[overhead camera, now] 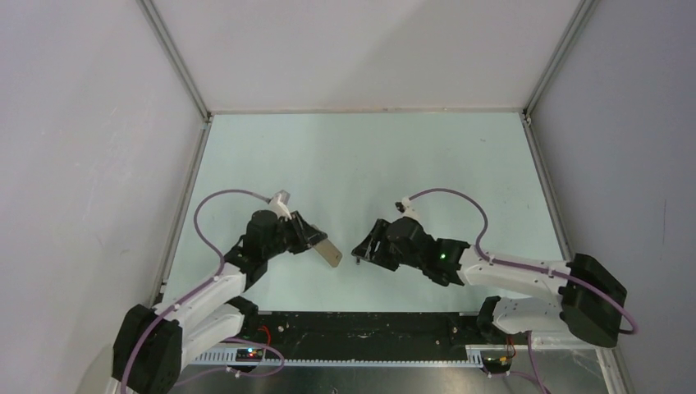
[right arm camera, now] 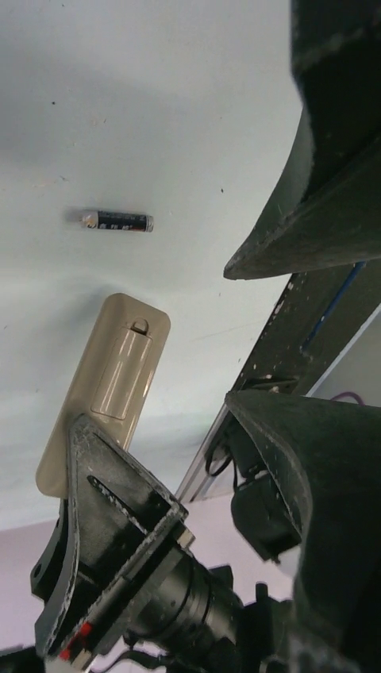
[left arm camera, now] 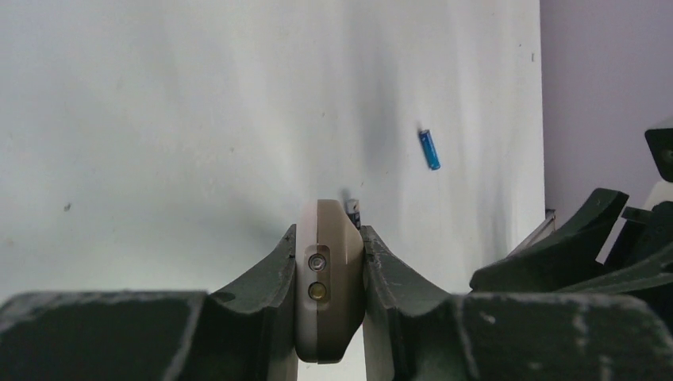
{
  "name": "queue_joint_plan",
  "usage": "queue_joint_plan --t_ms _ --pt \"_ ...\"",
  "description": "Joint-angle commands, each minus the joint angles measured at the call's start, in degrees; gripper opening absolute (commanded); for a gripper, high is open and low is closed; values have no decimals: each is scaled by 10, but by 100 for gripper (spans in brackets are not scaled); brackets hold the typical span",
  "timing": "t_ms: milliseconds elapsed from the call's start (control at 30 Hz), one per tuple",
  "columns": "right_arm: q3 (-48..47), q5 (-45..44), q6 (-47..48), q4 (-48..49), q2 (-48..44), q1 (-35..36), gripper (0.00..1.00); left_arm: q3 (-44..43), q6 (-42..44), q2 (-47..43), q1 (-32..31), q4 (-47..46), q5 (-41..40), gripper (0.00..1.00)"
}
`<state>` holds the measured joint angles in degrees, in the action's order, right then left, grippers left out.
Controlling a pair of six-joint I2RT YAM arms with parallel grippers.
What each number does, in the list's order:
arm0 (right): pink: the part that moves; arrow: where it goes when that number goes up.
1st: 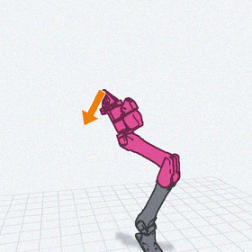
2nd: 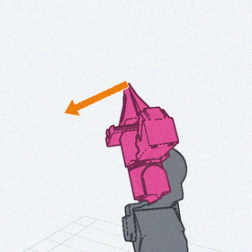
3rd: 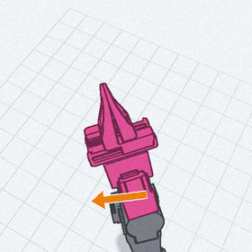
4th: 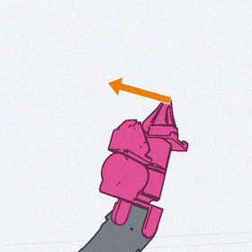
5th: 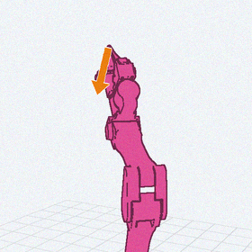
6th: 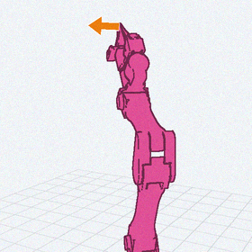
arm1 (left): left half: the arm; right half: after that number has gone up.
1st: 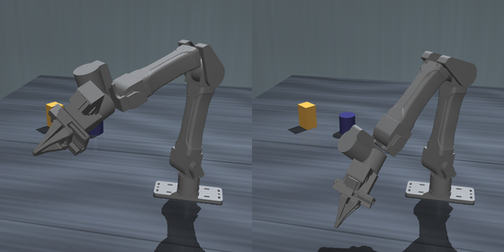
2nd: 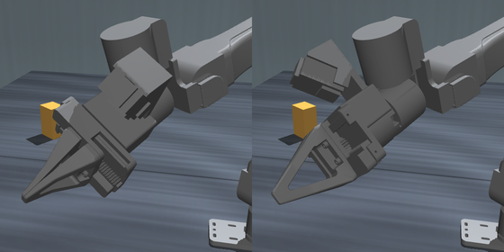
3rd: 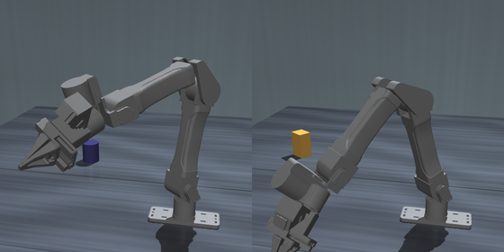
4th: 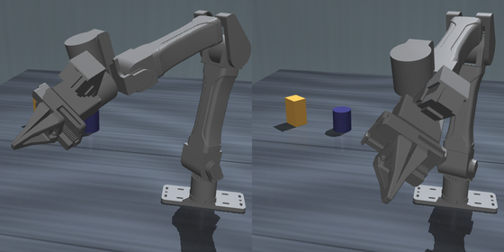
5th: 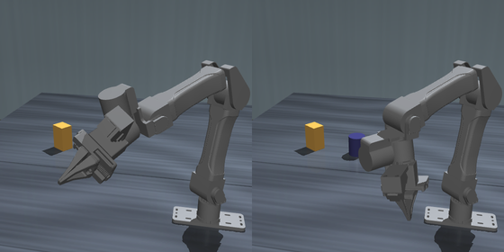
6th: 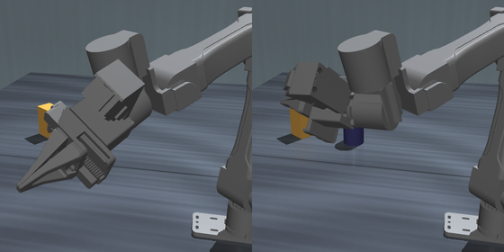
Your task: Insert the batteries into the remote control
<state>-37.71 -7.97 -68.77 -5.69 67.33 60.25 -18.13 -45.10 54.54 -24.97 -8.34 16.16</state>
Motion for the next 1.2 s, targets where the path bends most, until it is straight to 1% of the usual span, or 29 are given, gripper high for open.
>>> queue_joint_plan --t_ms 0,67,100,167,233,333,467,667,800,933,1167 --pt "-26 31 21 38 45 0 55 29 -21 -19 5 -24 11 3" --pt "-45 33 32 31 77 3 48 44 -28 -12 5 -23 10 3" --pt "-63 35 41 22 100 5 43 49 -32 -14 5 -23 5 3" --pt "-99 30 56 -5 141 10 36 61 -34 -27 5 -15 -16 5" --pt "-138 26 72 -34 184 15 33 63 -35 -49 6 15 -51 6" --pt "-195 8 85 -81 246 18 30 65 -33 -73 5 55 -84 11" --pt "-236 -12 85 -135 297 16 26 60 -24 -74 5 74 -84 15" --pt "-239 -20 82 -160 326 8 24 56 -29 -35 5 71 -69 17" --pt "-239 3 107 -148 349 -2 24 57 -39 -21 5 58 -63 19" --pt "-238 -15 113 -162 356 -7 24 61 -52 -11 4 38 -51 24" --pt "-229 -65 108 -199 335 -15 24 87 -73 -8 3 21 -30 33"
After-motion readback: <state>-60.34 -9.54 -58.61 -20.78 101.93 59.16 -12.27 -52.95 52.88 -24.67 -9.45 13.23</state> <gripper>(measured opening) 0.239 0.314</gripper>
